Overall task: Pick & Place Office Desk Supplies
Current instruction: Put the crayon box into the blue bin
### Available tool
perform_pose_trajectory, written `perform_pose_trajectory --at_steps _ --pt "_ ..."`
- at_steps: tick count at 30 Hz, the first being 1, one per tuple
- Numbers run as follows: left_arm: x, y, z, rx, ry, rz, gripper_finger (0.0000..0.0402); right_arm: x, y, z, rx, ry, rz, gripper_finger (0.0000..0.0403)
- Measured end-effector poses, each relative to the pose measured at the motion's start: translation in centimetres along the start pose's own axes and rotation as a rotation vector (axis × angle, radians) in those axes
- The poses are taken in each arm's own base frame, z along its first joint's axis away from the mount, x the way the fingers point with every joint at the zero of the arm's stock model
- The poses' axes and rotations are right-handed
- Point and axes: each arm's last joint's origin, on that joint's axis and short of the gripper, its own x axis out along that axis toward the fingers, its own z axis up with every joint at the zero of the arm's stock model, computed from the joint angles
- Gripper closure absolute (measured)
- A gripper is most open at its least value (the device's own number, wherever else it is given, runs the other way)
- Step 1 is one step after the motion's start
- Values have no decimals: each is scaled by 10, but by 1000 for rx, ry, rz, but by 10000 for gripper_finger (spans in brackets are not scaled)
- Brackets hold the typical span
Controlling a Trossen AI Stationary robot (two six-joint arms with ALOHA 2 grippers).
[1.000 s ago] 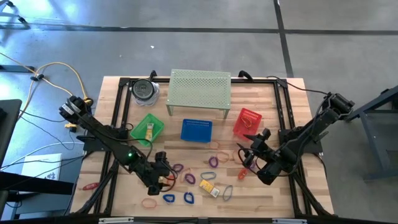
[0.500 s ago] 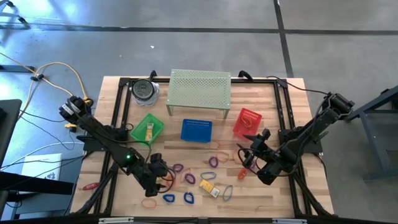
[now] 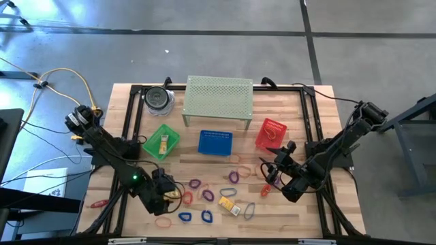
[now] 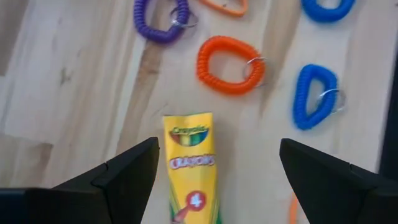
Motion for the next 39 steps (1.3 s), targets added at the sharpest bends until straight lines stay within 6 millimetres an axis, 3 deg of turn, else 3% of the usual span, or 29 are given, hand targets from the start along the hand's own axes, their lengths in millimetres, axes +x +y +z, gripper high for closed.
perform_pose_trajectory --at_steps 19,27,39 --pt "36 -3 -23 56 77 149 76 0 0 0 0 2 1 196" --pt "47 -3 -28 -13 93 191 79 0 0 0 0 1 1 196" --pt "48 -3 -28 -14 101 189 168 0 0 0 -1 0 -1 196"
